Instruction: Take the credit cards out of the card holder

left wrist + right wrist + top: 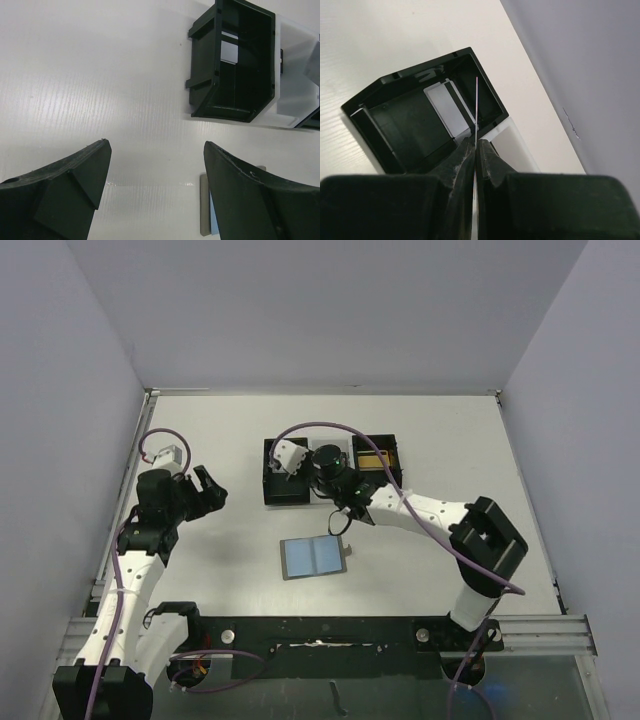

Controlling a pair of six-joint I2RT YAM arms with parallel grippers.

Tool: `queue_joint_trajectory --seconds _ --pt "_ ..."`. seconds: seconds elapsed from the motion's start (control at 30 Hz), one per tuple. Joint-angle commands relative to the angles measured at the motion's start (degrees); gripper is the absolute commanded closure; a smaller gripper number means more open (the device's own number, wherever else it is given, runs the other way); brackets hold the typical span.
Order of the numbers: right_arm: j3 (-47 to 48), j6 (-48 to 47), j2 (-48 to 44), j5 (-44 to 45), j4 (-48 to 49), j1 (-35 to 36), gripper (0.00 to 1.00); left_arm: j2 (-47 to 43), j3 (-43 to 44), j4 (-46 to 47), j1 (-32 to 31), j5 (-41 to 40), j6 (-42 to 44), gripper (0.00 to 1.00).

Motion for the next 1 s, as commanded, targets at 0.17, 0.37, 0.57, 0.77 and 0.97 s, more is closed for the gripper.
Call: queue_joint_trajectory --seconds 0.17,0.37,0.57,0.77,0.97 --pt "14.0 -2.6 12.1 -4.6 0.3 -3.0 1.0 -1.7 0.2 3.5 0.2 0.7 -0.1 0.25" --pt "20.2 -4.4 18.1 -6.4 -3.6 -4.1 1.0 -1.3 0.3 3.4 0.2 1.1 -0.1 0.25" --pt "26.1 -7.8 23.8 -3.7 -7.2 -4.2 1.0 -1.4 0.2 3.4 0.2 1.1 -0.2 0.25" --pt "29.4 -13.3 27.9 -2.2 -9.9 -4.2 1.0 -1.1 0.3 3.2 0.2 1.1 -0.1 0.25" --pt "30.7 -16.6 30.4 -1.0 -11.2 -4.3 1.0 -1.0 0.2 3.4 0.2 1.1 -0.1 0.25"
